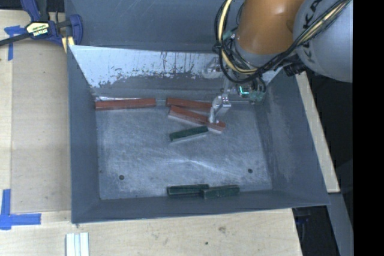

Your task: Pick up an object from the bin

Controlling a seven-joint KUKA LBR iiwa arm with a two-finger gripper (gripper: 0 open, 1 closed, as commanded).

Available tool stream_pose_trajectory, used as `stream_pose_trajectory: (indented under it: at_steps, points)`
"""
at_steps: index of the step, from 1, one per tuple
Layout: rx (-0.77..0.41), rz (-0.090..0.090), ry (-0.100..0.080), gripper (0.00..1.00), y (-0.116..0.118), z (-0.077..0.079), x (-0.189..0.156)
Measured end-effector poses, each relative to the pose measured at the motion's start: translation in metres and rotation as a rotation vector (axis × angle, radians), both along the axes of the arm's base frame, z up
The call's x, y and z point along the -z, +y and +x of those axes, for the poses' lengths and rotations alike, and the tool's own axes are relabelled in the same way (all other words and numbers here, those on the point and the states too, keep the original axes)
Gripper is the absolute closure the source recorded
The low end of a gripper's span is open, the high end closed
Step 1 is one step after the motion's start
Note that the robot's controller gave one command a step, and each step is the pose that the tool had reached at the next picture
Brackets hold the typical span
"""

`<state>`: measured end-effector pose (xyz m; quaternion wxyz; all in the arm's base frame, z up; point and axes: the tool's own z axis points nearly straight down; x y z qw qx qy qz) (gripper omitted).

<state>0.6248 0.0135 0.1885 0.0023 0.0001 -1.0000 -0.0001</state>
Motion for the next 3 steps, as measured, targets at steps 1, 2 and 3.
stream_pose_trajectory:
  at_steps: [1, 2, 3]
  points:
    - [0.000, 0.000, -0.008, 0.00, 0.000, 0.002, -0.005]
    - [-0.068, 0.001, -0.011, 1.00, 0.003, -0.012, 0.106]
    - [-0.068, 0.001, -0.011, 1.00, 0.003, -0.012, 0.106]
